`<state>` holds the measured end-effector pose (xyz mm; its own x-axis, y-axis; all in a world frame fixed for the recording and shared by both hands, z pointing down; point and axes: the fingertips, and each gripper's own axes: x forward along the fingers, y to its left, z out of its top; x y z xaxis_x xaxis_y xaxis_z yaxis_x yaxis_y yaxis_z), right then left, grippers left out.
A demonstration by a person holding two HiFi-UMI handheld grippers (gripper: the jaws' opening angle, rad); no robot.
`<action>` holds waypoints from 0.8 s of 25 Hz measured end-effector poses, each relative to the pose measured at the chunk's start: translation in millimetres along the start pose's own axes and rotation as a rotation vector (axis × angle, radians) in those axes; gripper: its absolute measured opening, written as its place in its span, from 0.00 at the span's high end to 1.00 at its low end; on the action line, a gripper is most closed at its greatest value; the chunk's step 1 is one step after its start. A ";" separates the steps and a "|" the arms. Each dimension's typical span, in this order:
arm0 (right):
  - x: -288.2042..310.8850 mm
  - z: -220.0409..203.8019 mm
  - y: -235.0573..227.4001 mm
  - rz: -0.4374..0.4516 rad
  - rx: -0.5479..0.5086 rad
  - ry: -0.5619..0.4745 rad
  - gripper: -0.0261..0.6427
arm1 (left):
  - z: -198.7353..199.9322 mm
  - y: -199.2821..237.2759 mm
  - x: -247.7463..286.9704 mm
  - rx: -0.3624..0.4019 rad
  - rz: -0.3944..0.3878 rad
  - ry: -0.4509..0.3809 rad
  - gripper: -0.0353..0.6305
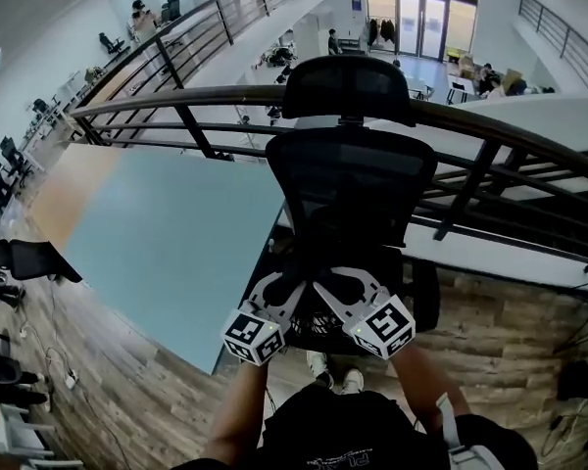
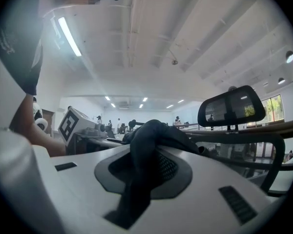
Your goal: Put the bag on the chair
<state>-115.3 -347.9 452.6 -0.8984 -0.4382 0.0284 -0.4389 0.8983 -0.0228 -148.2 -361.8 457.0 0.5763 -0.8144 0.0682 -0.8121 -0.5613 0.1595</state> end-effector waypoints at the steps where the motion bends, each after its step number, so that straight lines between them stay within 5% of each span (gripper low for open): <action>1: 2.9 -3.0 -5.7 -0.007 -0.004 0.008 0.85 | -2.5 4.2 6.2 -0.007 -0.013 0.000 0.82; 20: 49.1 -13.5 -110.4 -0.243 0.049 0.047 0.85 | 0.0 68.0 110.0 0.038 -0.226 0.067 0.82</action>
<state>-110.8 -468.2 469.9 -0.7651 -0.6382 0.0853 -0.6433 0.7634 -0.0581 -140.1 -489.6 475.3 0.7474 -0.6568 0.1005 -0.6641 -0.7343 0.1405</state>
